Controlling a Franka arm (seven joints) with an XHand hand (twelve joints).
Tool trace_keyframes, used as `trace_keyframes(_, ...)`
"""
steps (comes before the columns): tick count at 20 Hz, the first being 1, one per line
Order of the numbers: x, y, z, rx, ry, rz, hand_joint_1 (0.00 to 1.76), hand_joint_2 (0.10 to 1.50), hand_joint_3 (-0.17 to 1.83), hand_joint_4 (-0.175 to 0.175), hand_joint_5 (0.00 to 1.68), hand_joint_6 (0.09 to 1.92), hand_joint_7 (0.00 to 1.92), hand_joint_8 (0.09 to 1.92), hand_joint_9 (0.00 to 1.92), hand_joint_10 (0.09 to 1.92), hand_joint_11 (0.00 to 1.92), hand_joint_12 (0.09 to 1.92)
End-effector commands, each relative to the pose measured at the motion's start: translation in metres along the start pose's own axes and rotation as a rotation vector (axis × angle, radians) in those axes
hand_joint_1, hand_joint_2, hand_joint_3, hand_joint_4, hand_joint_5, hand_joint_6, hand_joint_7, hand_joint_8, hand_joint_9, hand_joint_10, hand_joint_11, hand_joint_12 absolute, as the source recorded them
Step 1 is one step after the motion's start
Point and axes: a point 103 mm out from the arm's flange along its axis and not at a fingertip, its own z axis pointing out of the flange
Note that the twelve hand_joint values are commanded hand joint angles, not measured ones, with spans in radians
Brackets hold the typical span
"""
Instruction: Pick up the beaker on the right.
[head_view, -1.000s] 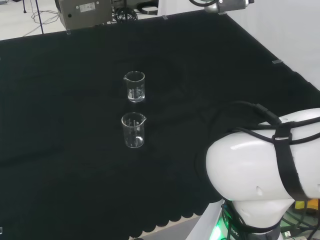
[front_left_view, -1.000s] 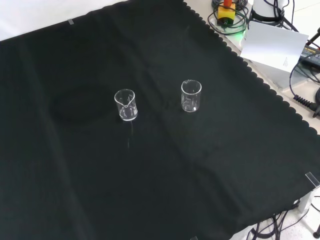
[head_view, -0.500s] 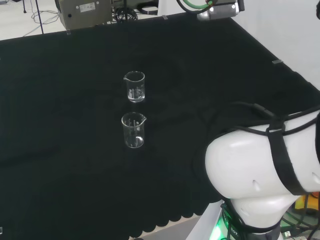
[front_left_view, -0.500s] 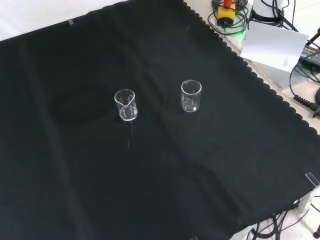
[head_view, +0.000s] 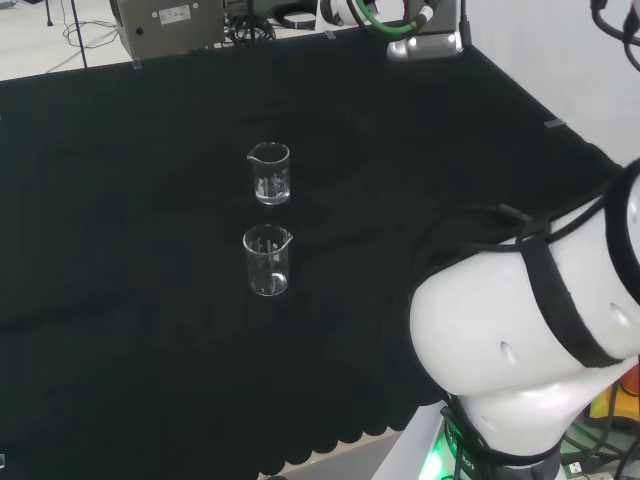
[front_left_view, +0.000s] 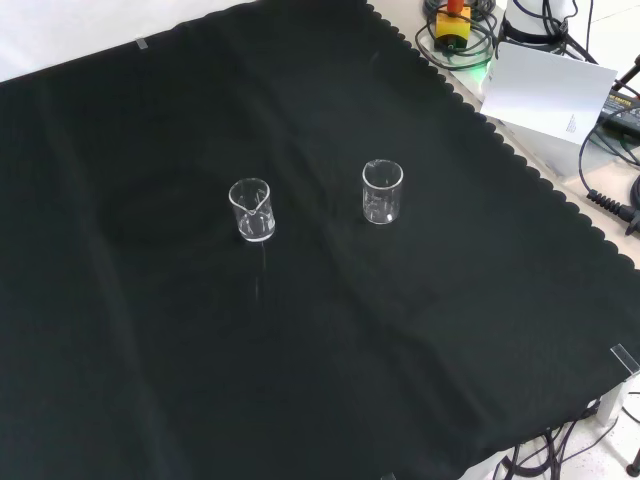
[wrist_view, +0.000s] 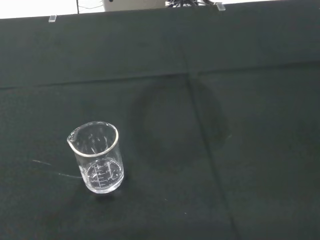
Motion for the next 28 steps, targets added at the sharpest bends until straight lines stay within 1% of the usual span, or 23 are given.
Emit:
trace_keyframes(1,-0.017,0.069,0.054,0.019,0.106,-0.055,0.49,1.18,-0.07,-0.044,0.46,0.09,0.26,0.63,0.38,0.69,0.02,1.42)
trace_keyframes(3,-0.016,0.085,0.069,0.040,0.139,-0.074,0.60,1.13,-0.14,-0.043,0.47,0.09,0.26,0.65,0.41,0.67,0.04,1.42)
trace_keyframes(6,-0.011,0.106,0.091,0.070,0.180,-0.102,0.68,1.09,-0.17,-0.040,0.47,0.09,0.26,0.66,0.42,0.67,0.05,1.42)
trace_keyframes(10,-0.003,0.130,0.124,0.110,0.233,-0.133,0.72,1.04,-0.17,-0.037,0.46,0.09,0.25,0.65,0.43,0.67,0.09,1.42)
trace_keyframes(13,0.002,0.147,0.149,0.140,0.284,-0.156,0.73,1.01,-0.17,-0.035,0.45,0.09,0.25,0.65,0.43,0.67,0.10,1.42)
trace_keyframes(15,0.007,0.156,0.162,0.149,0.310,-0.181,0.74,1.00,-0.17,-0.033,0.44,0.09,0.24,0.65,0.44,0.67,0.11,1.42)
trace_keyframes(20,0.019,0.171,0.187,0.166,0.350,-0.237,0.75,0.97,-0.17,-0.030,0.42,0.09,0.22,0.65,0.41,0.66,0.11,1.41)
trace_keyframes(28,0.027,0.179,0.220,0.189,0.398,-0.279,0.75,0.94,-0.17,-0.024,0.40,0.09,0.20,0.64,0.38,0.65,0.07,1.41)
